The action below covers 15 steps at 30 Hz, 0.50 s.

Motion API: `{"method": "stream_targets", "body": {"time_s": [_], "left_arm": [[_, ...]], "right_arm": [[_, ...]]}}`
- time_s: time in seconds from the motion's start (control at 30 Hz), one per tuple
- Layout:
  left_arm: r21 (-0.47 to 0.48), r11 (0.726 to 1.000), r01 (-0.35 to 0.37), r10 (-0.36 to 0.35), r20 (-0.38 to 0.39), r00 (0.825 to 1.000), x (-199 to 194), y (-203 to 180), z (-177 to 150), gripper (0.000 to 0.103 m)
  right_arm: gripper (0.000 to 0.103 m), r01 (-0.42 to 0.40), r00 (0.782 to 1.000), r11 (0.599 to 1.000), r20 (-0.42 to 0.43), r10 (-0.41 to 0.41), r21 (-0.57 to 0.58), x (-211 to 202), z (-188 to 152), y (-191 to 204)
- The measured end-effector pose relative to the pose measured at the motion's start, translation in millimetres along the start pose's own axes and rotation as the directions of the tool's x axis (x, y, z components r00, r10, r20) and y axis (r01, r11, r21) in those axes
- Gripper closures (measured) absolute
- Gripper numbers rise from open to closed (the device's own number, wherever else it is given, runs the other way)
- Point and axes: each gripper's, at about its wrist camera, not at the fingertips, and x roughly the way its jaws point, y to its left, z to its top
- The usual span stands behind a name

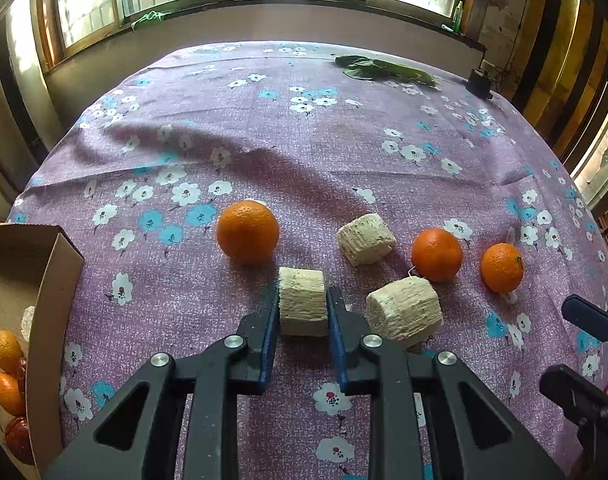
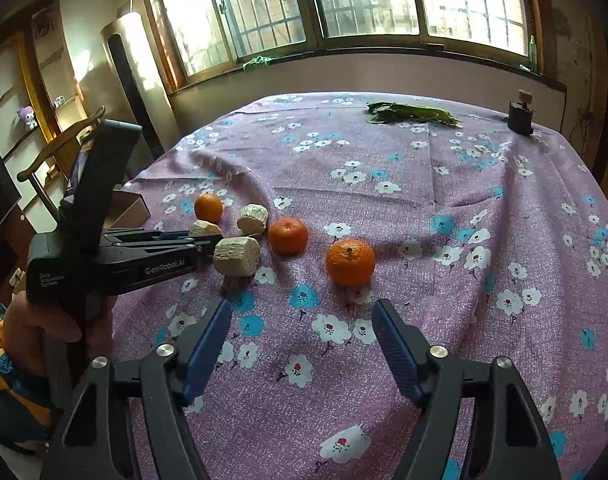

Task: Organize fruits
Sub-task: 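Grasp a white block with the left tool while the right tool grasps an orange, then carry the held white block and orange over the cardboard box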

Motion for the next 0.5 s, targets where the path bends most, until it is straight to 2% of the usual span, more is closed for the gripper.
{"method": "stream_targets", "body": {"time_s": [0.2,0.3,0.37,0.4,0.43,0.5], "left_arm": [[-0.028,1.0,-0.012,0.014,0.063,0.998,-26.7,10.0,-3.8,0.081],[-0.022,1.0,-0.015,0.016,0.081,0.997,-36.7,10.2,-5.6,0.081],[-0.016,1.0,-0.01,0.011,0.082,0.997,-40.7,9.7,-7.5,0.081],[-0.011,1.0,-0.009,0.01,0.081,0.997,-41.7,9.3,-8.8,0.081],[-0.011,1.0,-0.009,0.01,0.08,0.997,-43.1,9.9,-9.9,0.081],[-0.015,1.0,-0.012,0.013,0.08,0.997,-45.6,11.9,-12.4,0.081]], "right_arm": [[0.037,0.04,0.999,0.999,-0.022,-0.04,0.019,23.6,19.1,-13.4],[0.037,0.087,0.995,0.996,-0.052,-0.087,-0.014,39.8,26.9,-14.4],[0.047,0.098,0.991,0.995,-0.085,-0.099,-0.015,53.1,28.2,-17.8],[0.058,0.097,0.99,0.995,-0.099,-0.097,-0.007,58.9,27.9,-20.5],[0.063,0.108,0.989,0.994,-0.104,-0.108,-0.007,61.2,27.7,-22.3],[0.064,0.102,0.99,0.995,-0.101,-0.103,-0.012,58.2,26.5,-22.8]]}}
